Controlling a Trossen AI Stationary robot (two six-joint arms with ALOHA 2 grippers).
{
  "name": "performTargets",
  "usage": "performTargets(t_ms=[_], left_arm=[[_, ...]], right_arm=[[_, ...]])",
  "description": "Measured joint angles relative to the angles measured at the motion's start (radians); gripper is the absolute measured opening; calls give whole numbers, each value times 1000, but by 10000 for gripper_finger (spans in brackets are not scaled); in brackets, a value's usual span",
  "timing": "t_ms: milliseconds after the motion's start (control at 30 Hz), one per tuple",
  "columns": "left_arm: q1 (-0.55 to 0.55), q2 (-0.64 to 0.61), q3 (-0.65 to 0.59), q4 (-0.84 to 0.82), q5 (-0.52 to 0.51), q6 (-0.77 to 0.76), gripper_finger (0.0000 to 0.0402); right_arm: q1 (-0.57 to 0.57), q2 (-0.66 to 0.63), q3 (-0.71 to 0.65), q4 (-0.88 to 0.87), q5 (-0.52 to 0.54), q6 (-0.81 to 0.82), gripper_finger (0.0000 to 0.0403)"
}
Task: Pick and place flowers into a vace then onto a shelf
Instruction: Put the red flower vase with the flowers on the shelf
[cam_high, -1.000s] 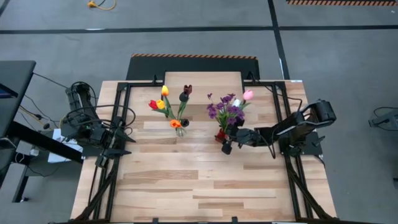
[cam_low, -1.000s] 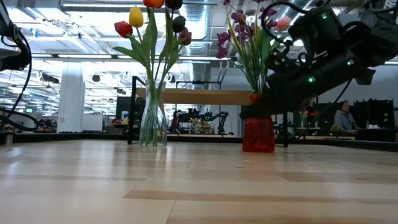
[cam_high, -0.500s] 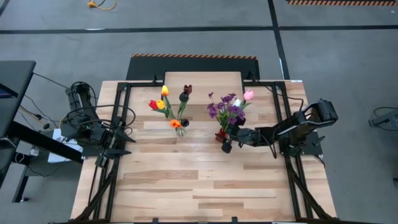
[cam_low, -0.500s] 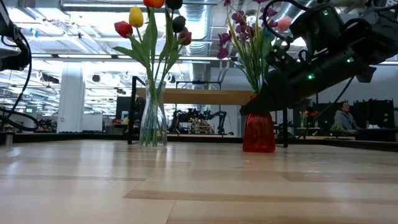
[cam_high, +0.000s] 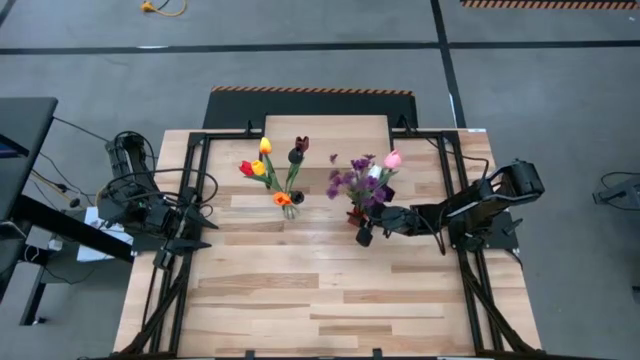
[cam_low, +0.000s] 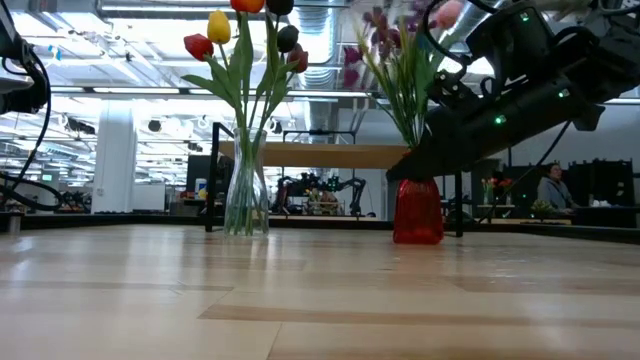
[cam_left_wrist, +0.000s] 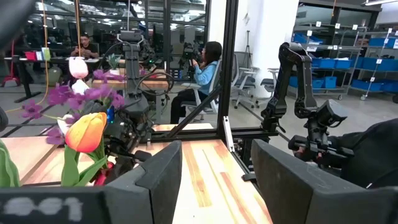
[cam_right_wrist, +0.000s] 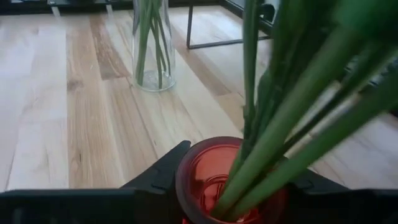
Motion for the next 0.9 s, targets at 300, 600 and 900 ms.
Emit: performTargets(t_ms=[300,600,900], left_arm=[[0,0,0,0,0,0,184],[0,0,0,0,0,-3,184],[0,0,0,0,0,-3,184]], right_arm=[[10,1,-2,2,3,-2,153],[37,-74,-6,-61,-12,-6,135],[52,-238,-5,-178,-11,-6,136]])
